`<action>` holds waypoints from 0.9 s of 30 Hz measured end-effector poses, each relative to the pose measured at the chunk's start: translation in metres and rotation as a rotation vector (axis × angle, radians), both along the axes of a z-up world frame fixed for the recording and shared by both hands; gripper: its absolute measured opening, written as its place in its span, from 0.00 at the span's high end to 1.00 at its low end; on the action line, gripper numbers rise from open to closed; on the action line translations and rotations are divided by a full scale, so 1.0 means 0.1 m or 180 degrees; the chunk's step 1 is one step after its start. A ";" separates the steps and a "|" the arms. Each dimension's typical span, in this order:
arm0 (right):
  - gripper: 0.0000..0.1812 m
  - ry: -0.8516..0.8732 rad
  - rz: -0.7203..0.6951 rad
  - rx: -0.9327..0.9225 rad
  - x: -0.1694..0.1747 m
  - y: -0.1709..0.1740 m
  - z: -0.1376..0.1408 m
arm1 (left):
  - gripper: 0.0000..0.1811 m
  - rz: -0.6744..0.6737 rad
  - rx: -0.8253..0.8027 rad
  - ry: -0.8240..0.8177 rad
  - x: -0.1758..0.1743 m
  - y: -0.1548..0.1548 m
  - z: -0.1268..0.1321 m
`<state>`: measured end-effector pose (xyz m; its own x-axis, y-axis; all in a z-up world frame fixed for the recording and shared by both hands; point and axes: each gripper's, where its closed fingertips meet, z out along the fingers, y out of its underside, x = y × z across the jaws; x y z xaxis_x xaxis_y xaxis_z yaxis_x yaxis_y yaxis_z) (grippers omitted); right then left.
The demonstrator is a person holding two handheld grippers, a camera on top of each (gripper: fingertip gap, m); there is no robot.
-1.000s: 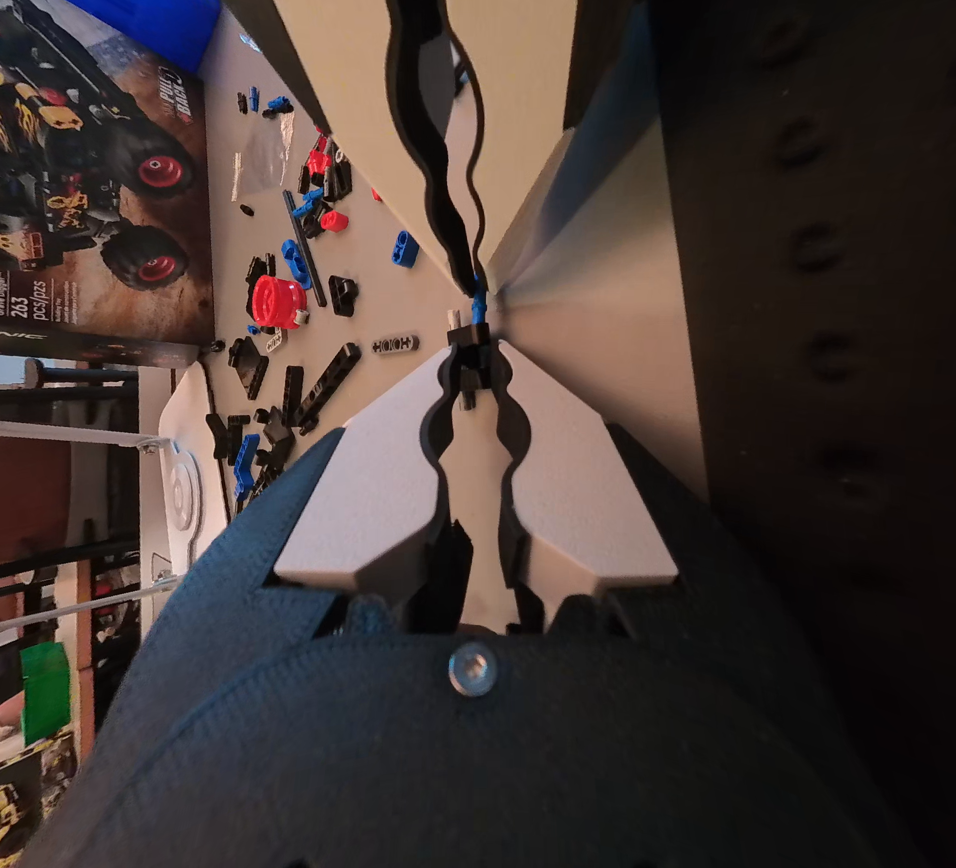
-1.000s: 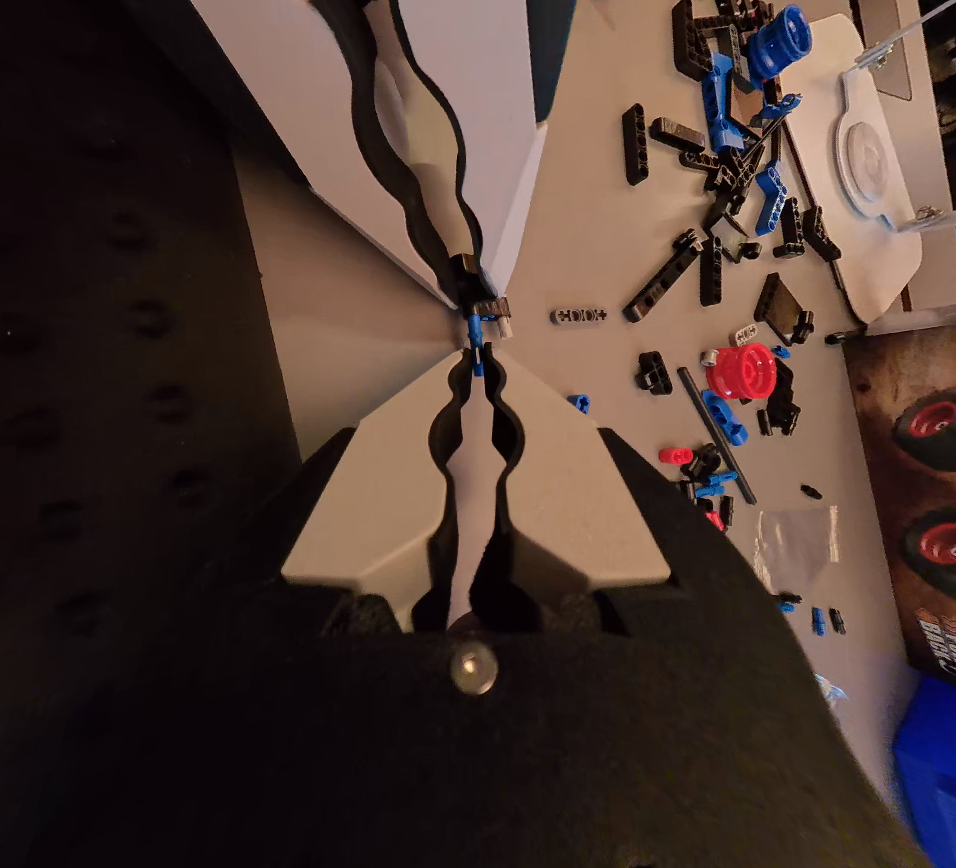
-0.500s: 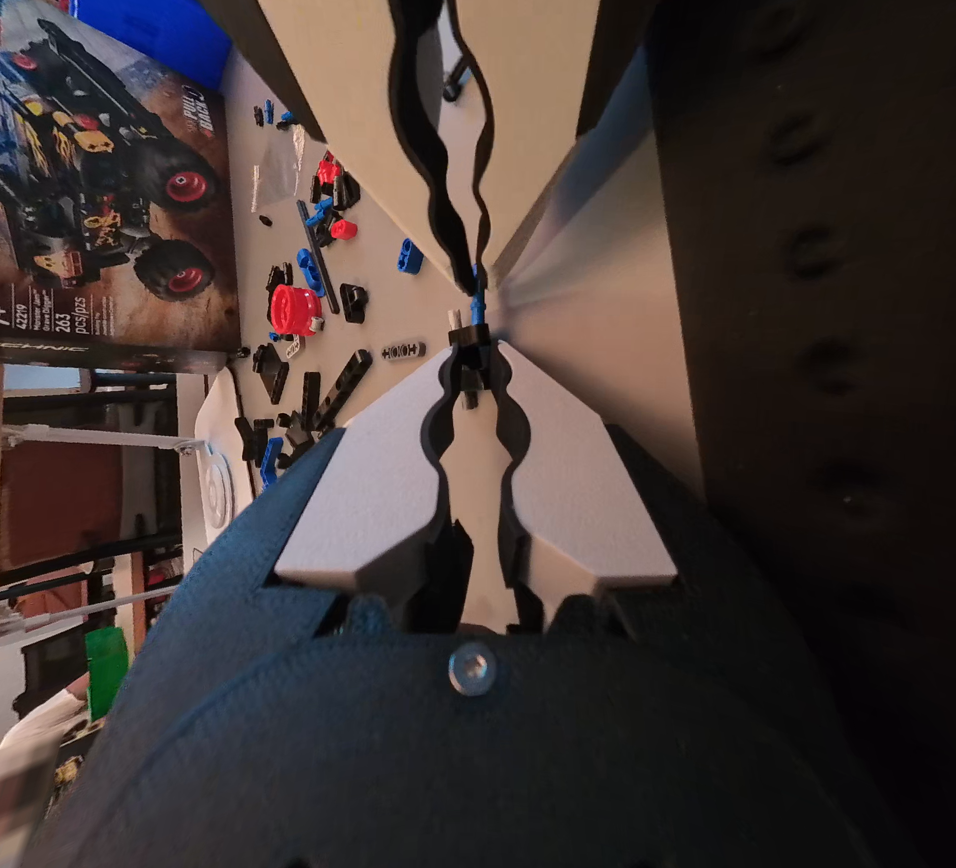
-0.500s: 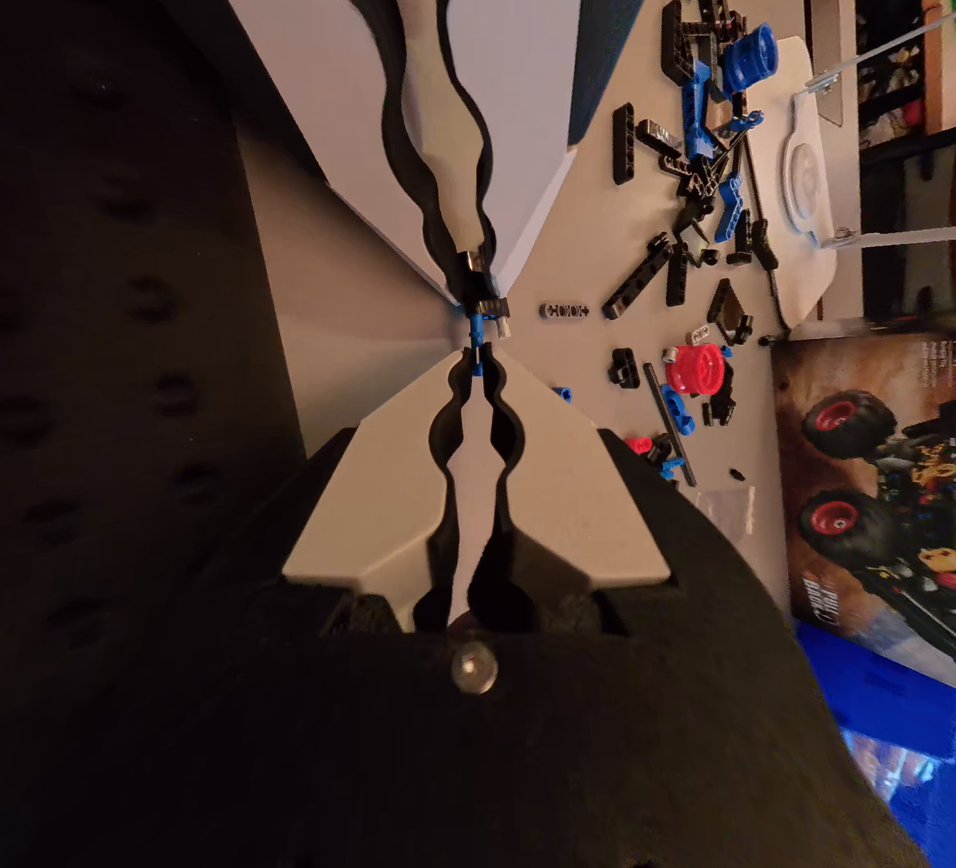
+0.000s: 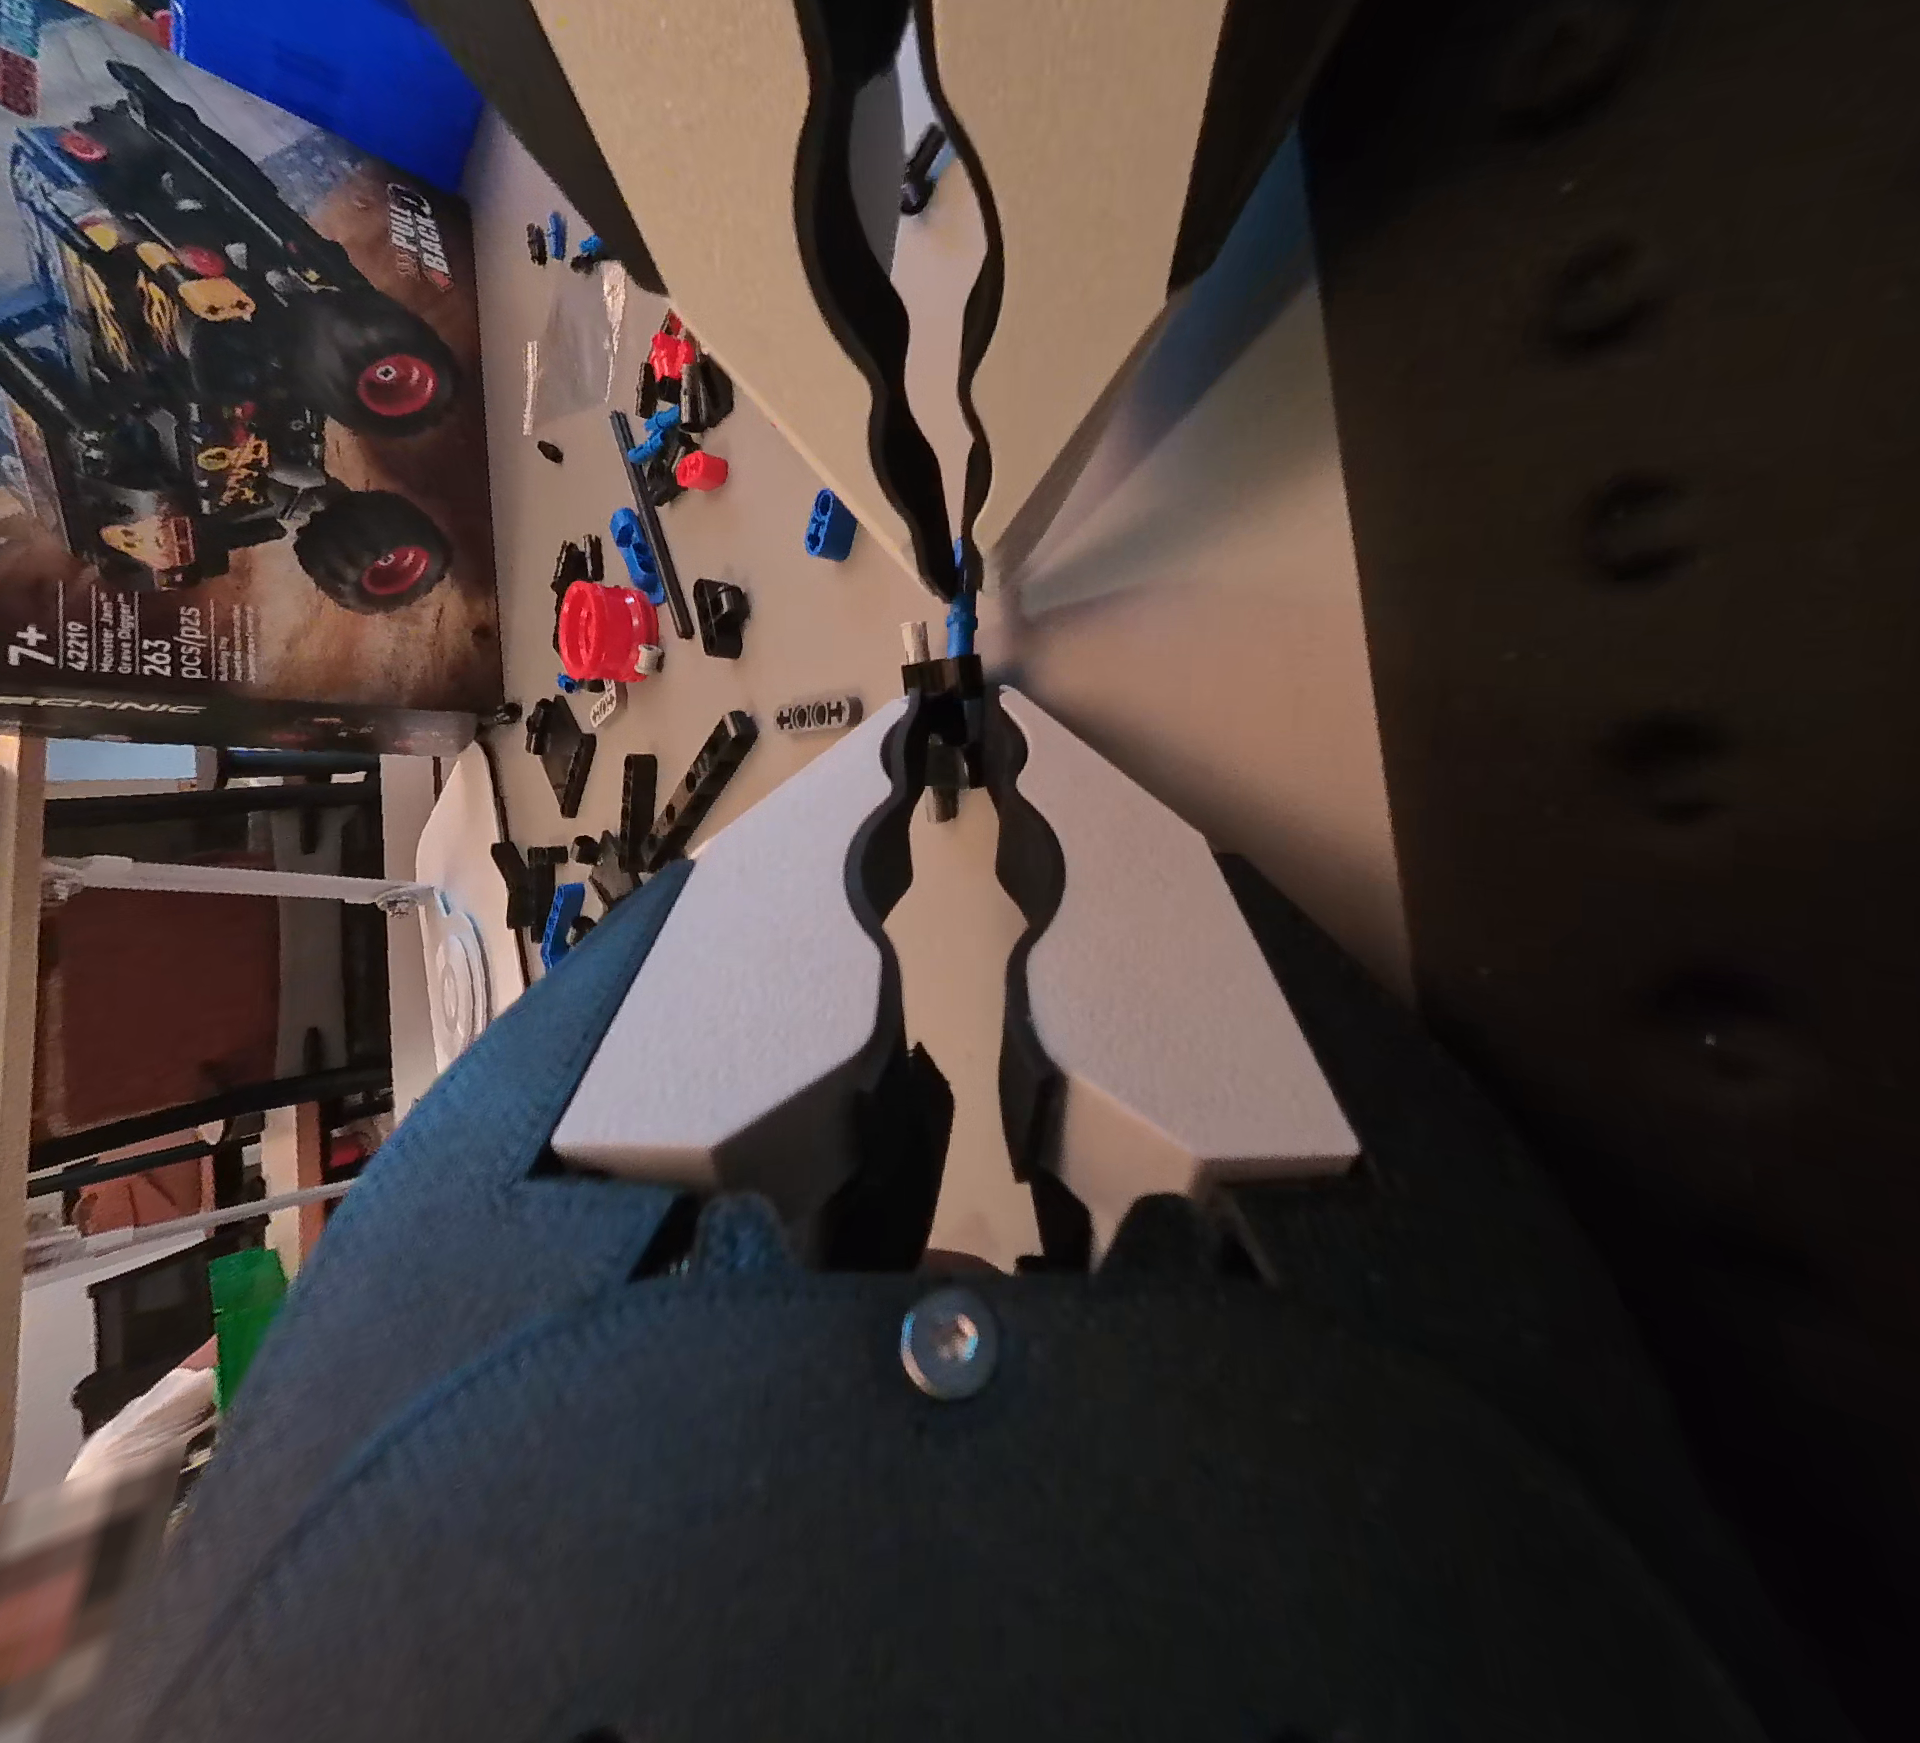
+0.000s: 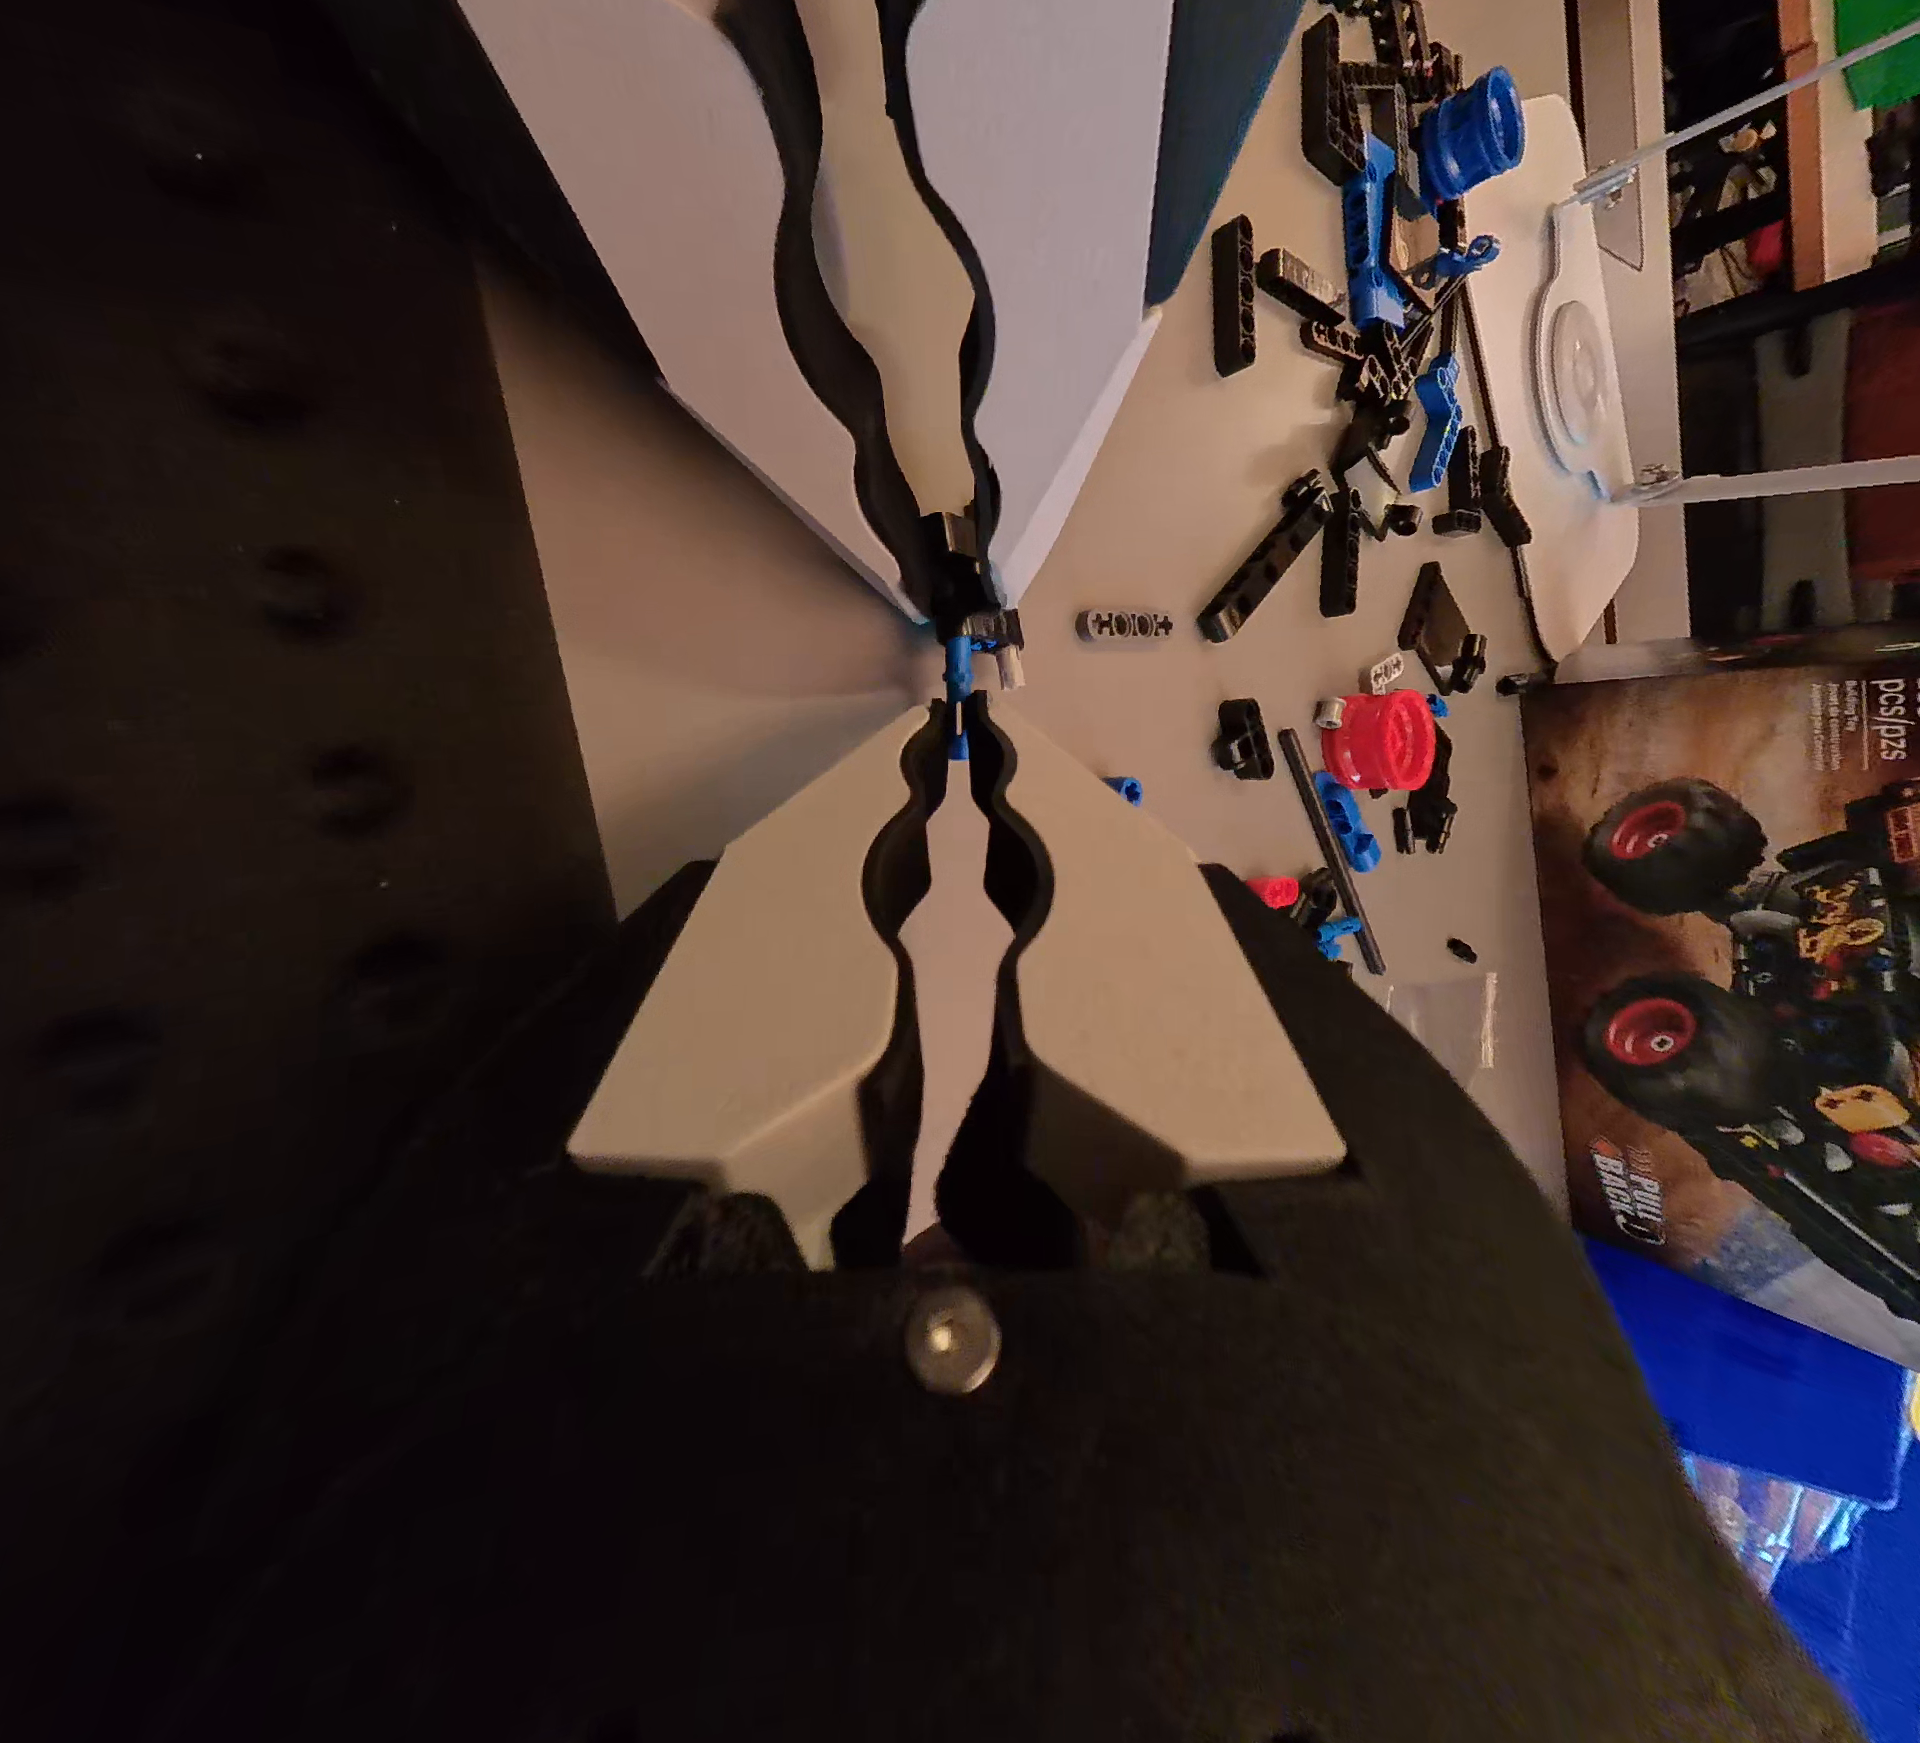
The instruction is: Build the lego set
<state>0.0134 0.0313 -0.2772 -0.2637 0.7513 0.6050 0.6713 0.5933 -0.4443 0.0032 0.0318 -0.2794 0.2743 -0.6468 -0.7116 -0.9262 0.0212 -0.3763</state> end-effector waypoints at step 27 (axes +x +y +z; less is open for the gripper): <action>0.98 0.0416 -0.0490 -0.0707 0.49 0.81 0.43 | 0.96 -0.0022 -0.0061 -0.0116 0.07 -0.13 -0.05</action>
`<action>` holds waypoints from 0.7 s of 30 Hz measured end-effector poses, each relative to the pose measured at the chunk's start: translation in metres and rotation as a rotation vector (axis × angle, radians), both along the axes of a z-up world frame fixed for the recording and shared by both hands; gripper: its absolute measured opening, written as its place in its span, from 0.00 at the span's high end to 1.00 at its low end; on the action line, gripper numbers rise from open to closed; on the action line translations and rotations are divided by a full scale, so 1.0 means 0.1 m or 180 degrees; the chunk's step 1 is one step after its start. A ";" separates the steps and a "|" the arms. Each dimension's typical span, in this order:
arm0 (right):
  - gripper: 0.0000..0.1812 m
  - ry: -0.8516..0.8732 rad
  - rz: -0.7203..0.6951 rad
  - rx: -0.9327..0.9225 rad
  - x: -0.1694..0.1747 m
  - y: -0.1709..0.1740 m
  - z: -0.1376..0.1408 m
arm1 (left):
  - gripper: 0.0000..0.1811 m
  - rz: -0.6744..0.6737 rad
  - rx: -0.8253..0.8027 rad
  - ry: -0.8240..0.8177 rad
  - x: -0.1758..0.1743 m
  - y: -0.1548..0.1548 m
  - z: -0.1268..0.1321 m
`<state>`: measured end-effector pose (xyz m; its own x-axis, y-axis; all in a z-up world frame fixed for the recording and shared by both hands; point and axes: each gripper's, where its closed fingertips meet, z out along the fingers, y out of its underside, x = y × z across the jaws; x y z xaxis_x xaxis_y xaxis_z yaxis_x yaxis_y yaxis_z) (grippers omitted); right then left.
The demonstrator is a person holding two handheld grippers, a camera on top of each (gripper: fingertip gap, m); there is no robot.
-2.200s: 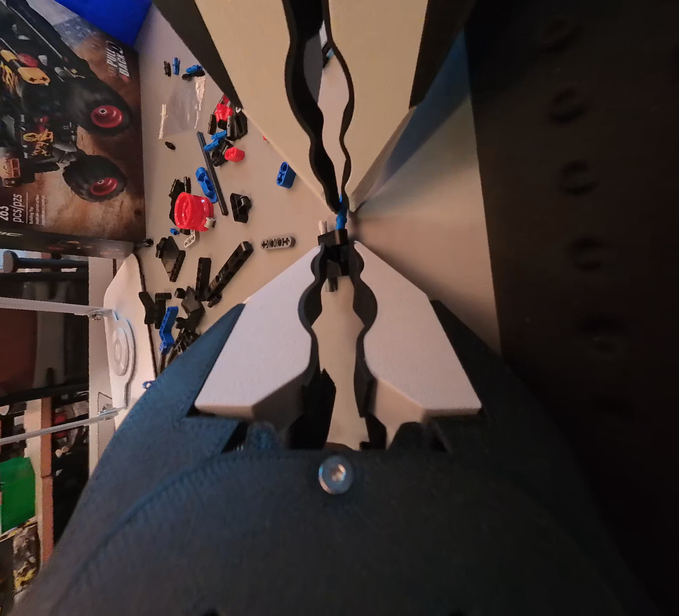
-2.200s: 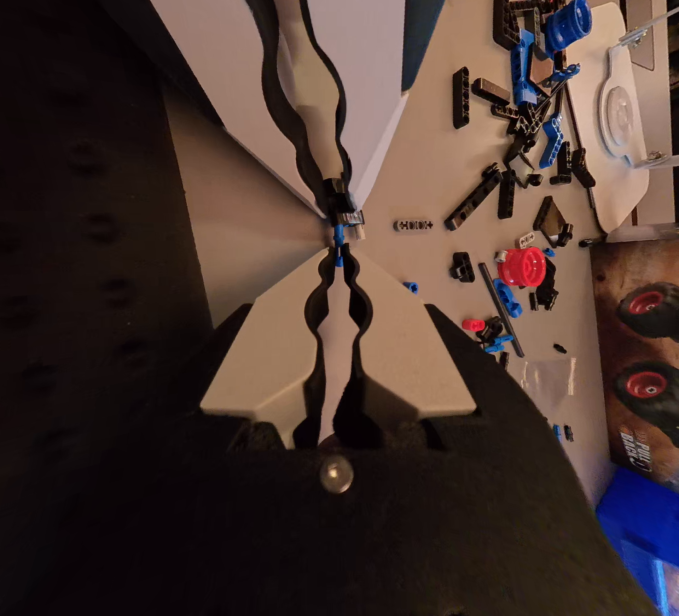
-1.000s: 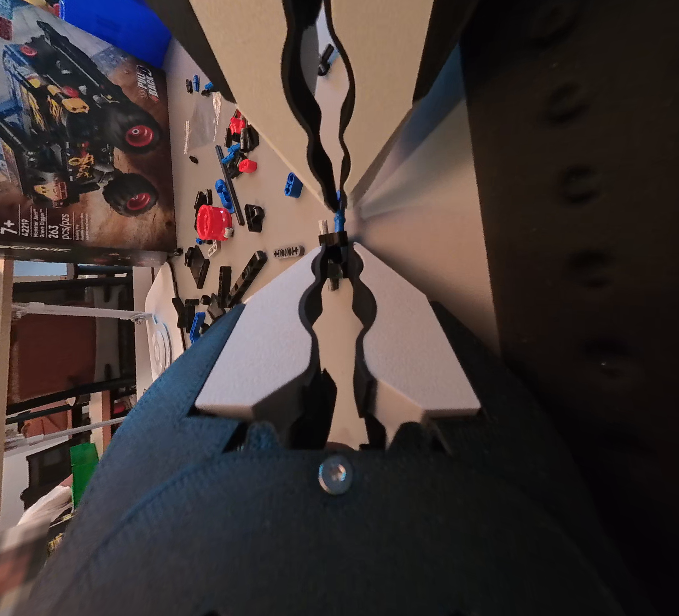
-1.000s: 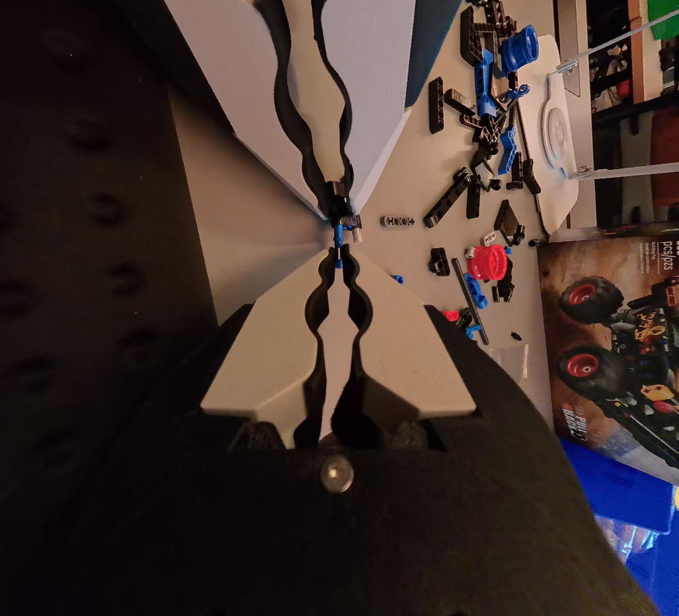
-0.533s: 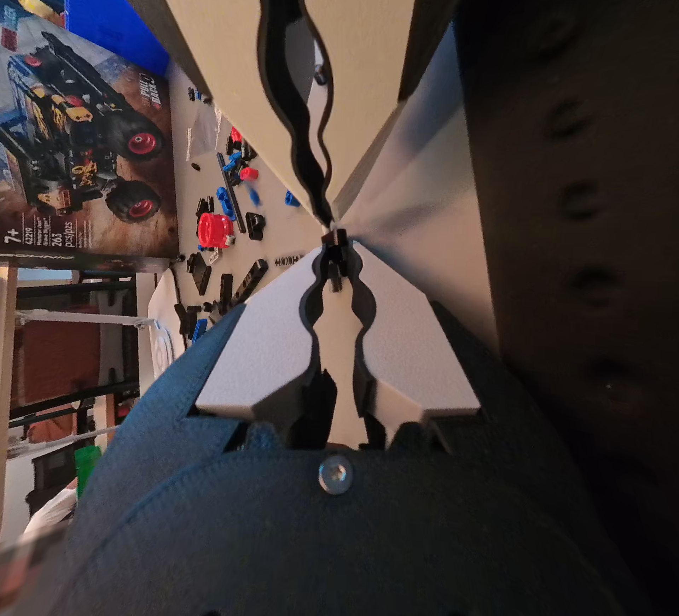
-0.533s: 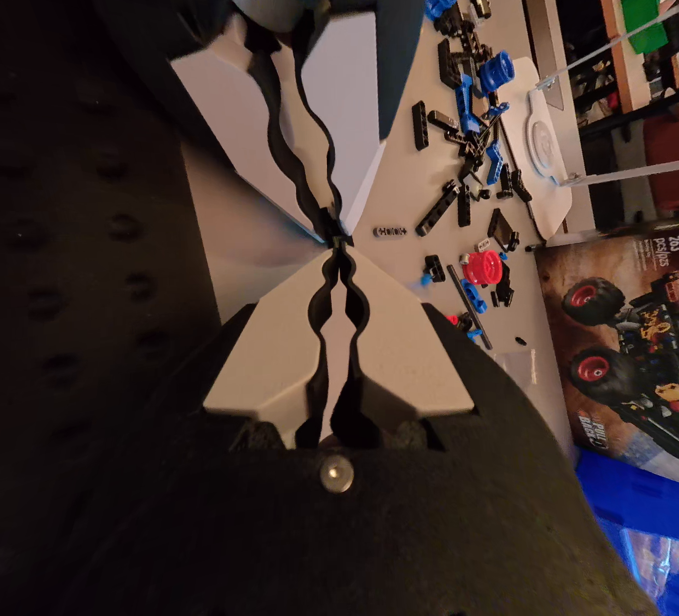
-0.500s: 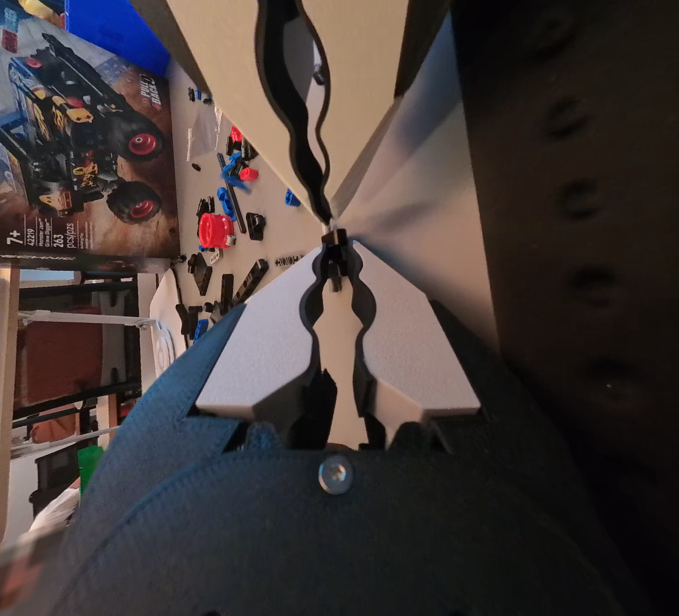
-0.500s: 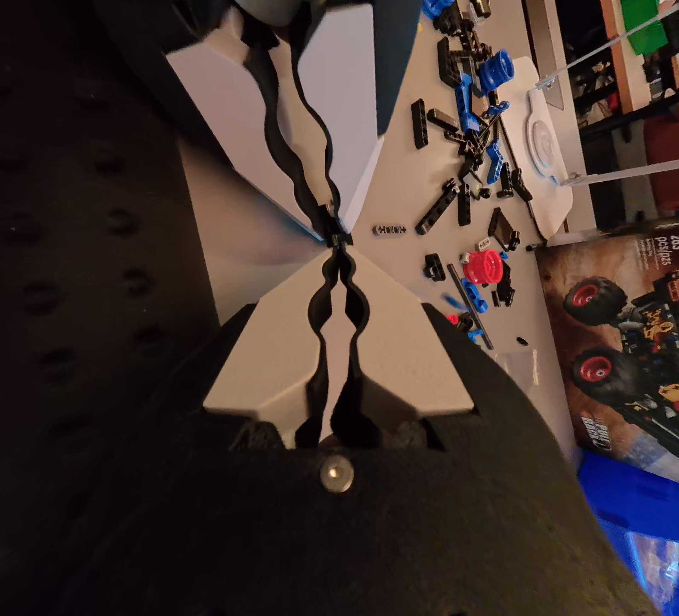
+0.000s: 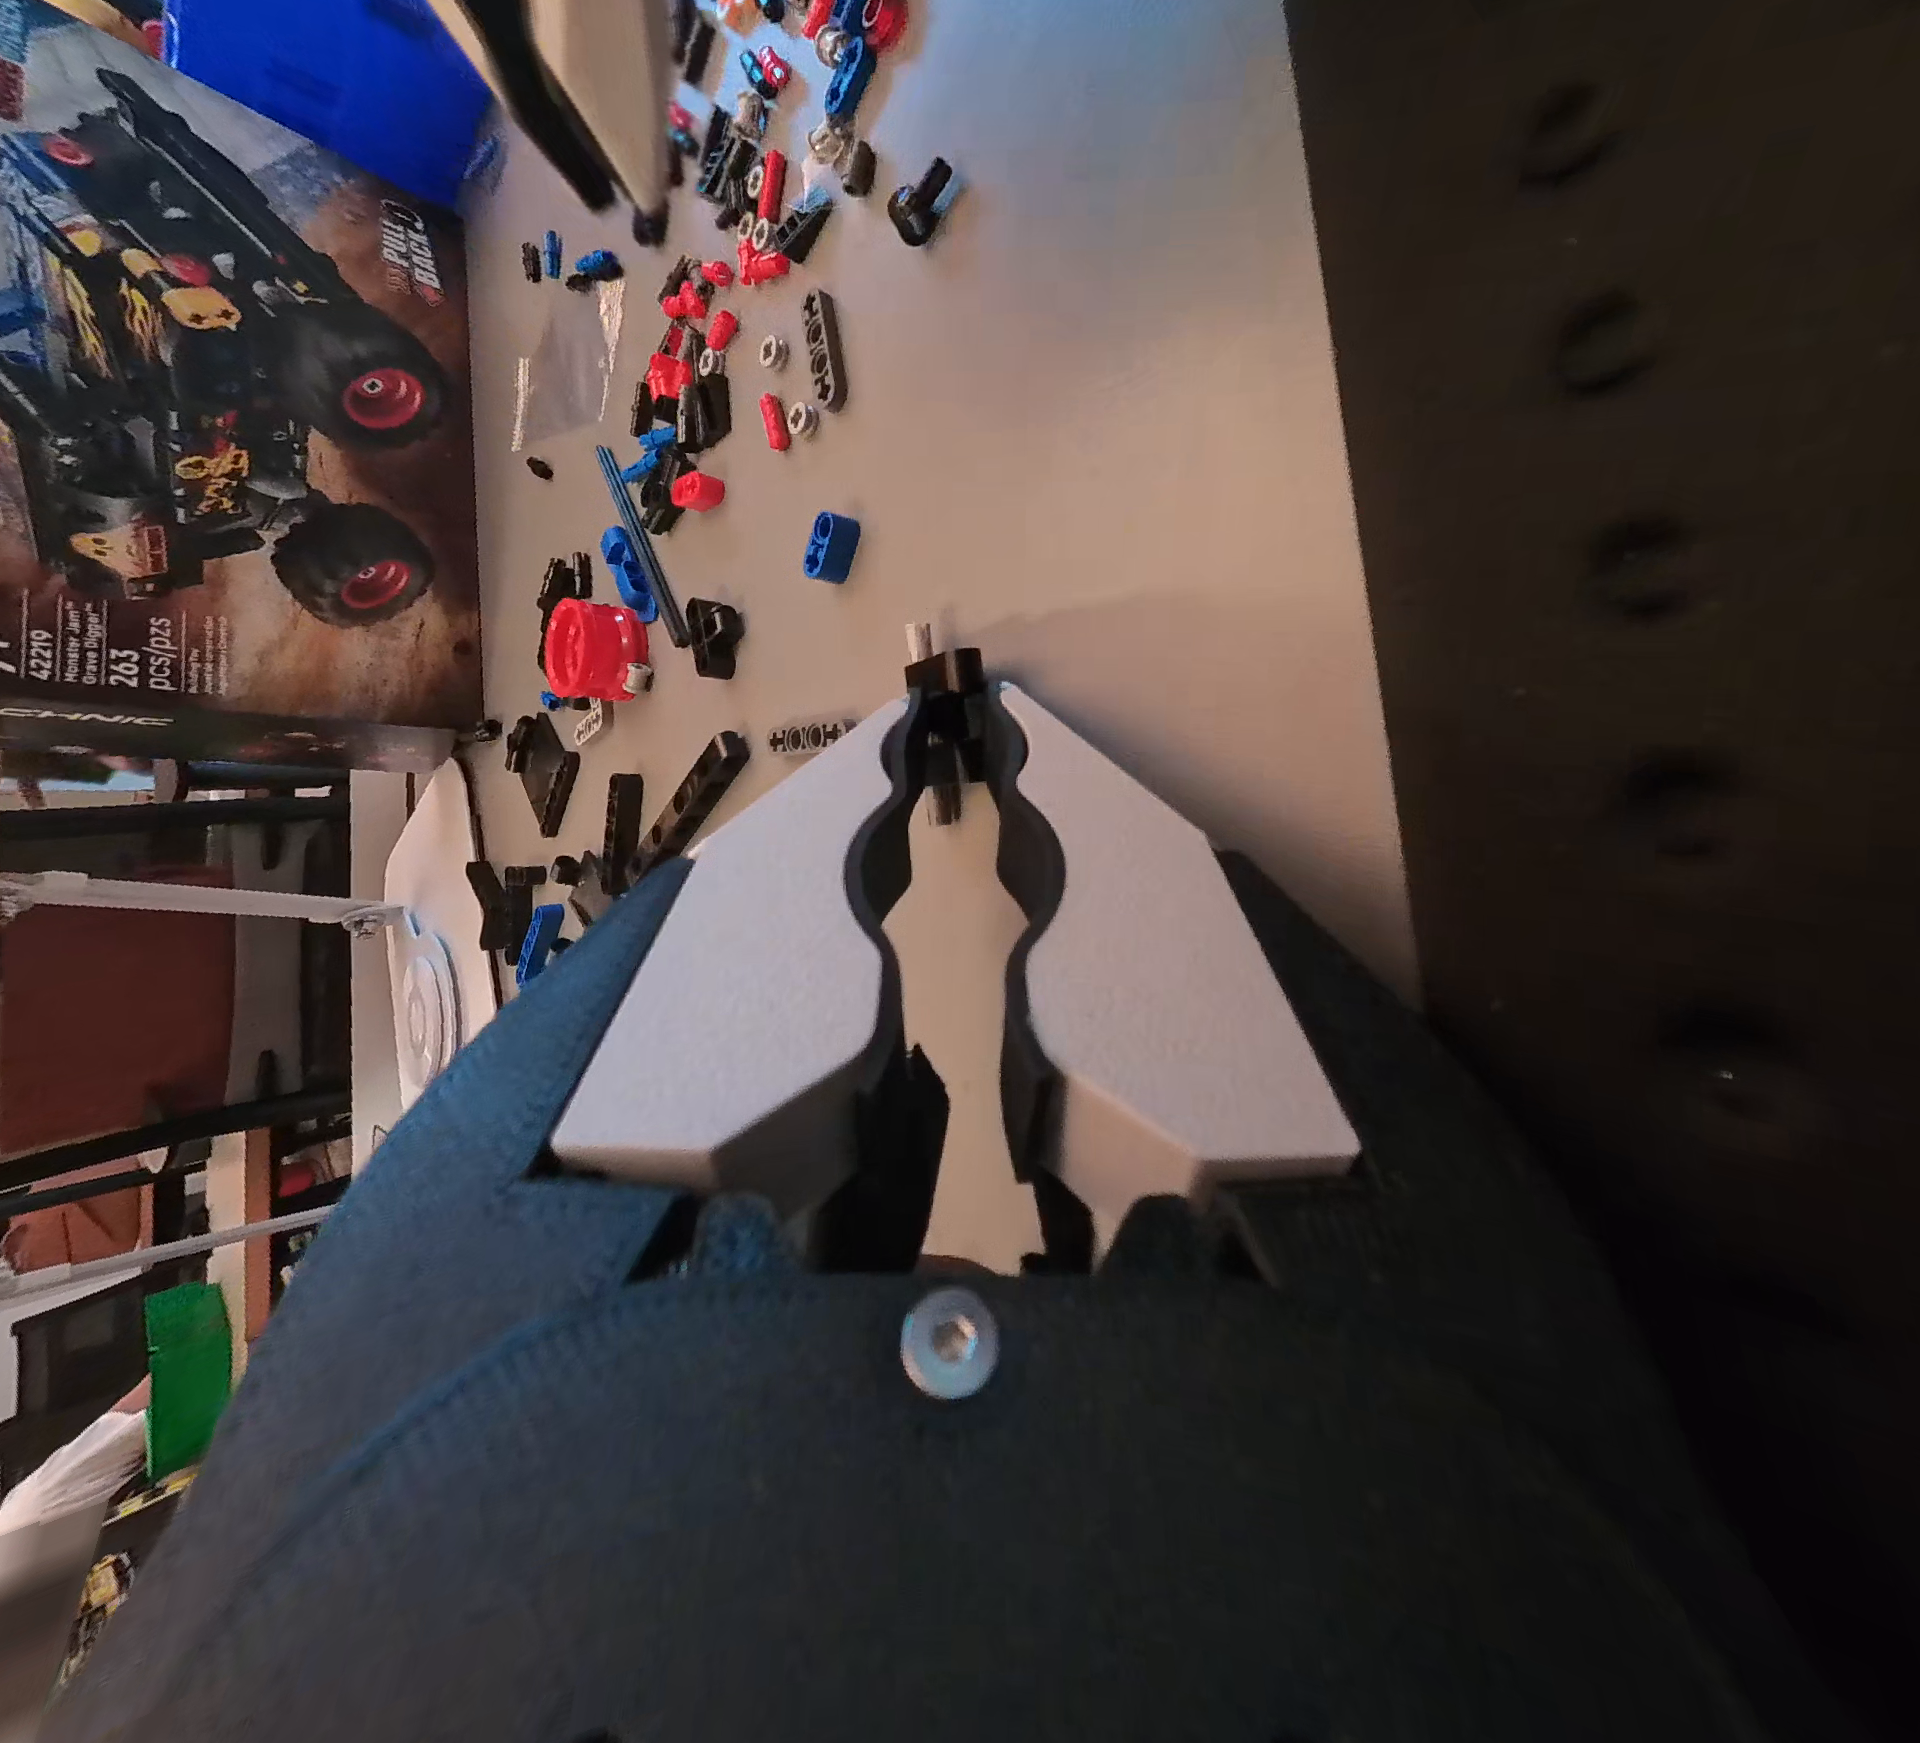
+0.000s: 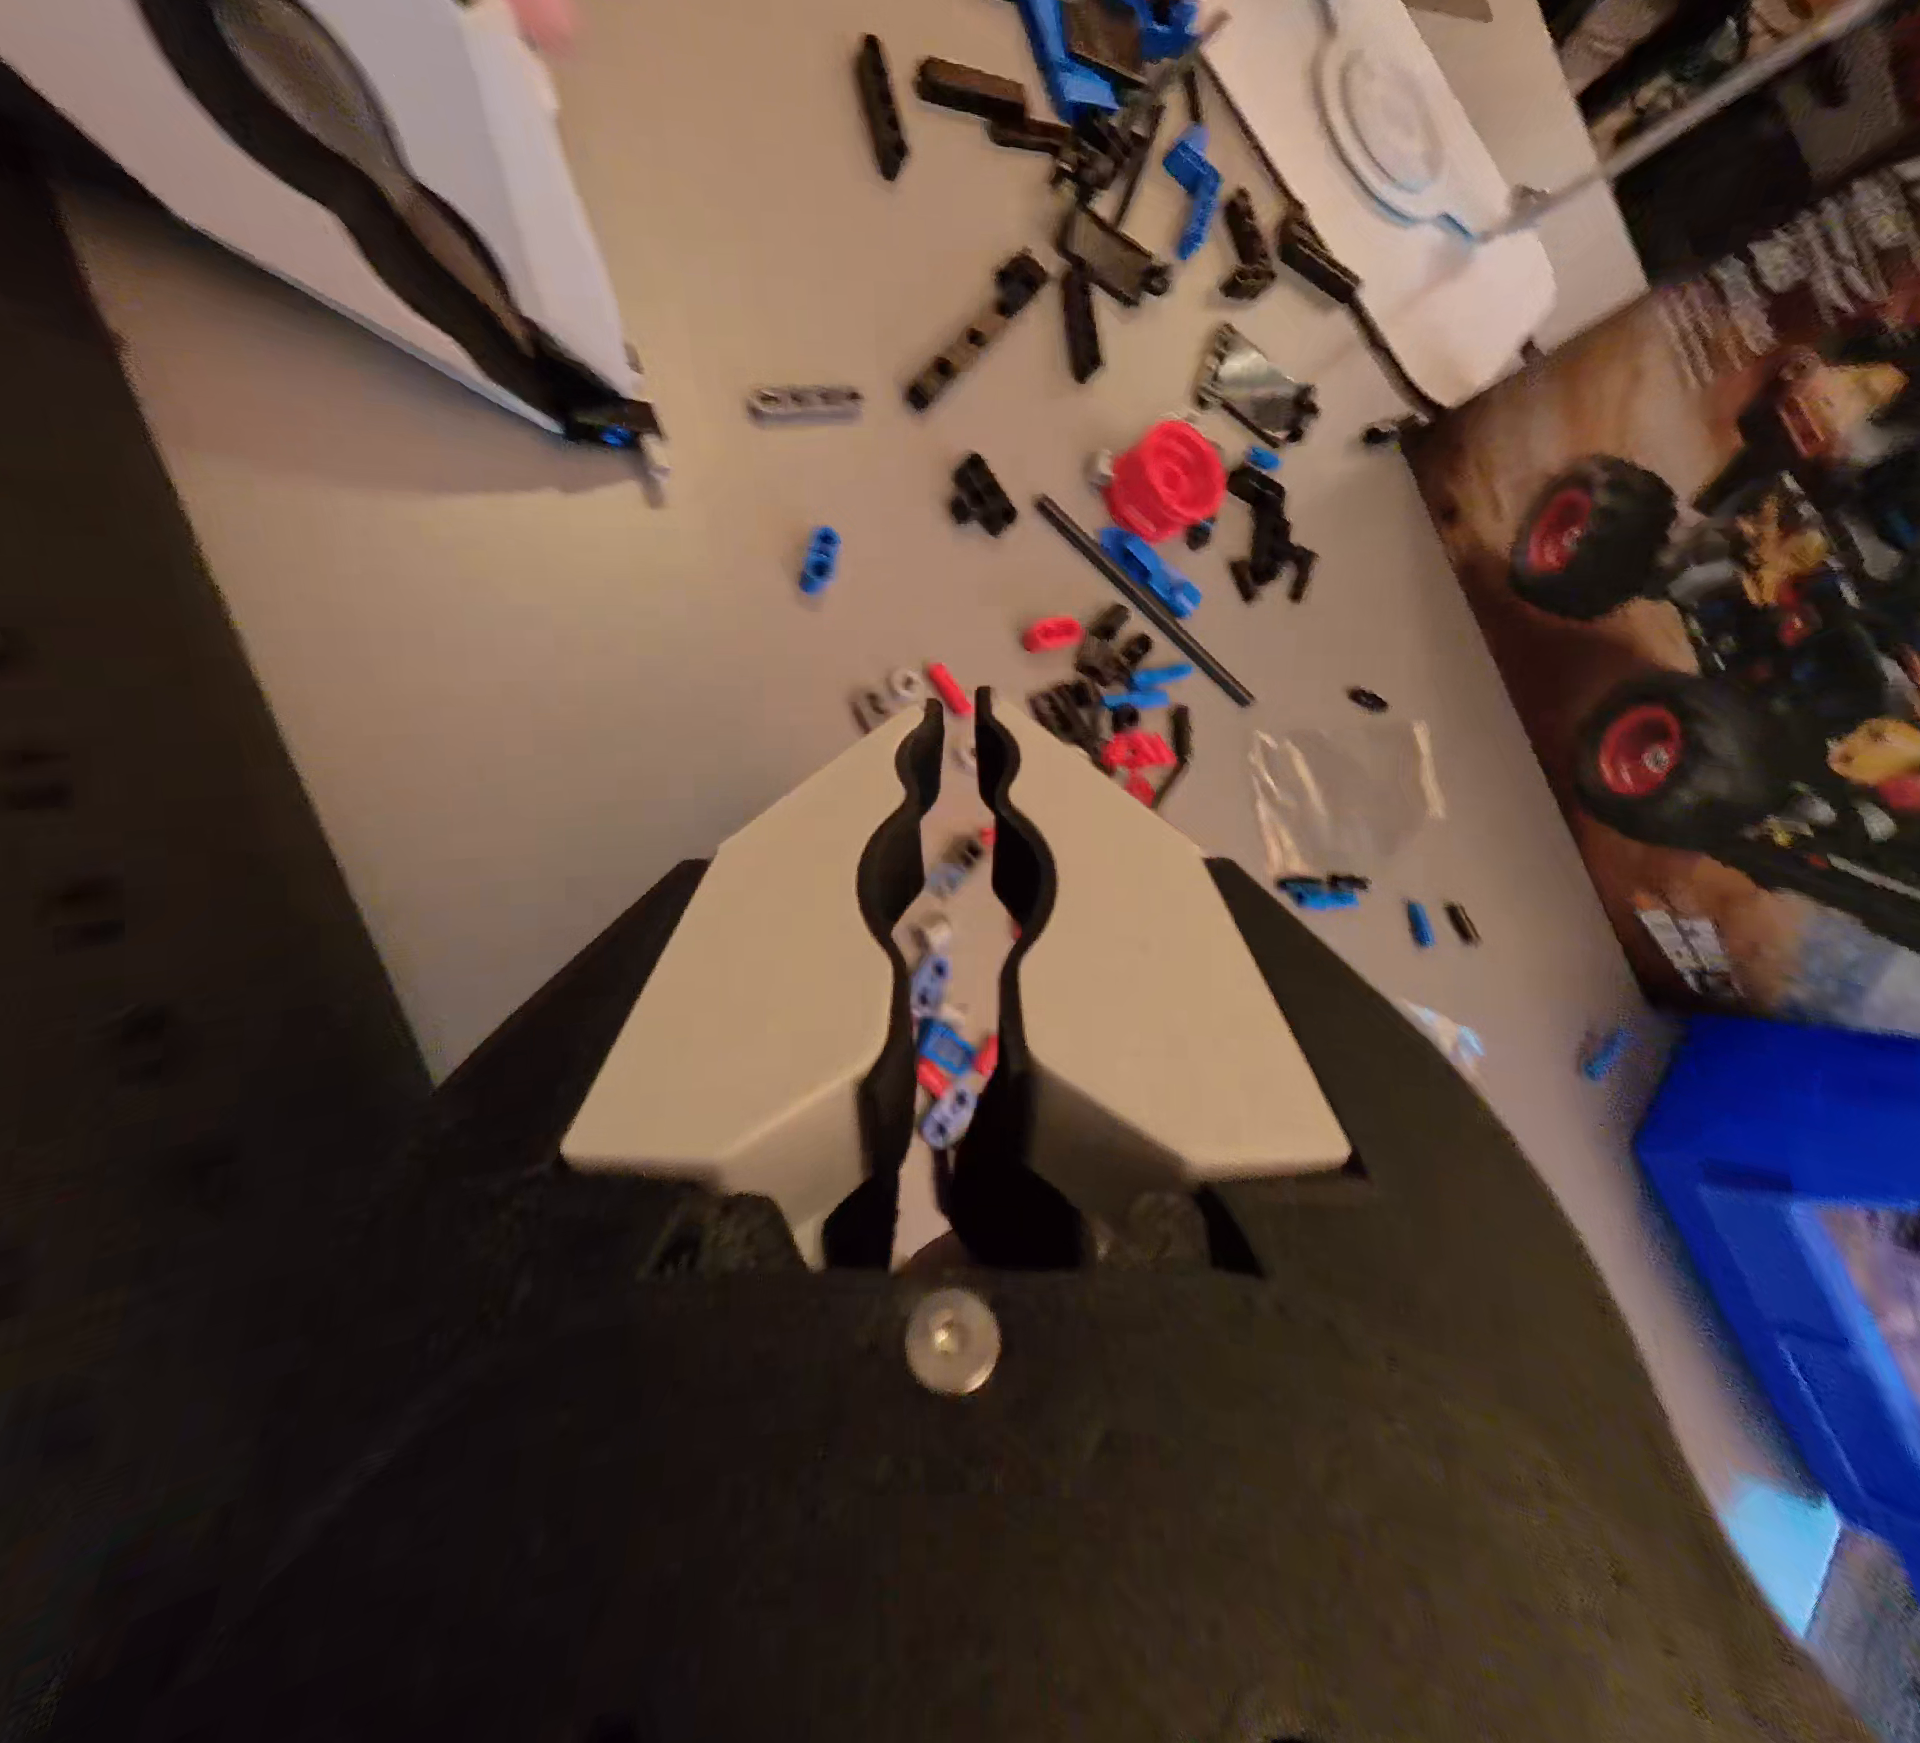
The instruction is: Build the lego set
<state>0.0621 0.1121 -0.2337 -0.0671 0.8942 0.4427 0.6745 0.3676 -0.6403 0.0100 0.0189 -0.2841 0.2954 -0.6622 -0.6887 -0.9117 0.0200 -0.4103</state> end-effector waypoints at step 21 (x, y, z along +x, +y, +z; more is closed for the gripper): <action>1.00 -0.0479 -0.1407 -0.0953 0.27 2.43 -0.55 | 0.95 0.0080 -0.0056 -0.0121 -0.11 0.01 0.00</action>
<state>0.0895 0.3547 -0.2884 0.3001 0.9369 0.1794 0.8154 -0.1543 -0.5579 -0.0009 0.0202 -0.2840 0.3379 -0.6660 -0.6650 -0.8956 -0.0103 -0.4447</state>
